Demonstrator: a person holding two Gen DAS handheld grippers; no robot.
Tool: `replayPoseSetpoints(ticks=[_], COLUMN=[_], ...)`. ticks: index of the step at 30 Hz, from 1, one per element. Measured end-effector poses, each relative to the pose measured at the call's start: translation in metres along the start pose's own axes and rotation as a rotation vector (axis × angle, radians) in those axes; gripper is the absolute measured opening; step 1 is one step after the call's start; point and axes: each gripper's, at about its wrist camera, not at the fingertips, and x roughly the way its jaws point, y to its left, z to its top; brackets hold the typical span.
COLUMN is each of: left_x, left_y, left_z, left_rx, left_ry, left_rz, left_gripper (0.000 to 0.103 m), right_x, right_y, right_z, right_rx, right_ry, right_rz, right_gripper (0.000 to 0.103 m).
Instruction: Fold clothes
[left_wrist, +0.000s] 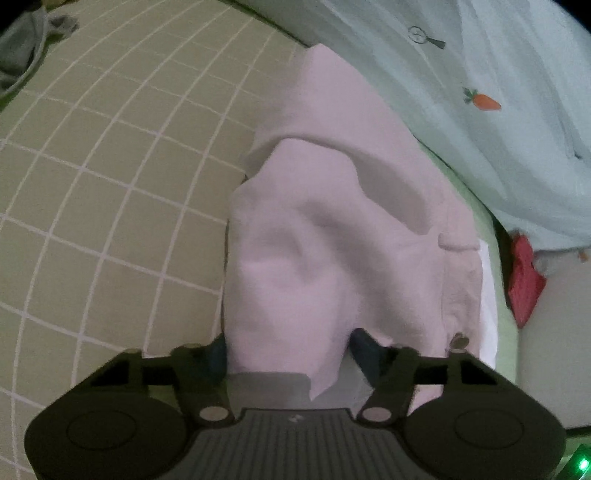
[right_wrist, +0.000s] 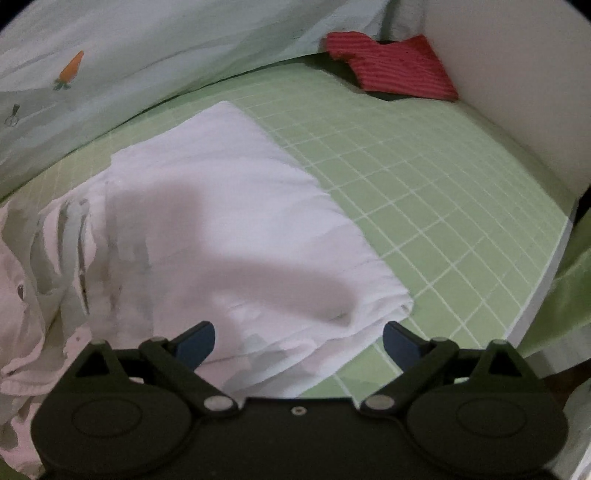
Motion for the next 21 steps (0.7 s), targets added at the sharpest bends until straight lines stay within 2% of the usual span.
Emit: replayPoseSetpoints(ticks=[1, 2, 4, 5, 9, 15, 21], left_x=[-0.001, -0.003, -0.009, -0.013, -0.032, -0.048, -0.026], left_y=[-0.001, -0.004, -0.01, -0.015, -0.05, -0.134, -0.209], left_z=[0.0, -0.002, -0.003, -0.005, -0.012, -0.024, -0.036], left_rx=[-0.003, -0.002, -0.009, -0.014, 0.031, 0.119, 0.235], left_ry=[-0.003, -0.009, -0.024, -0.037, -0.107, -0.169, -0.168], left_rz=[0.007, 0.008, -0.019, -0.032, -0.075, -0.159, -0.12], left_gripper=[0.05, 0.035, 0.023, 0.02, 0.017, 0.016, 0.016], right_x=[0.001, 0.002, 0.004, 0.005, 0.007, 0.019, 0.036], right_y=[-0.003, -0.007, -0.015, -0.02, -0.039, -0.073, -0.104], right_z=[0.0, 0.001, 0.002, 0.003, 0.01, 0.025, 0.042], right_rx=[0.005, 0.009, 0.013, 0.015, 0.02, 0.04, 0.078], right_ry=[0.001, 0.001, 0.002, 0.001, -0.008, -0.008, 0.002], right_rz=[0.001, 0.003, 0.008, 0.01, 0.022, 0.047, 0.071], right_gripper=[0.099, 0.099, 0.099, 0.099, 0.099, 0.099, 0.099])
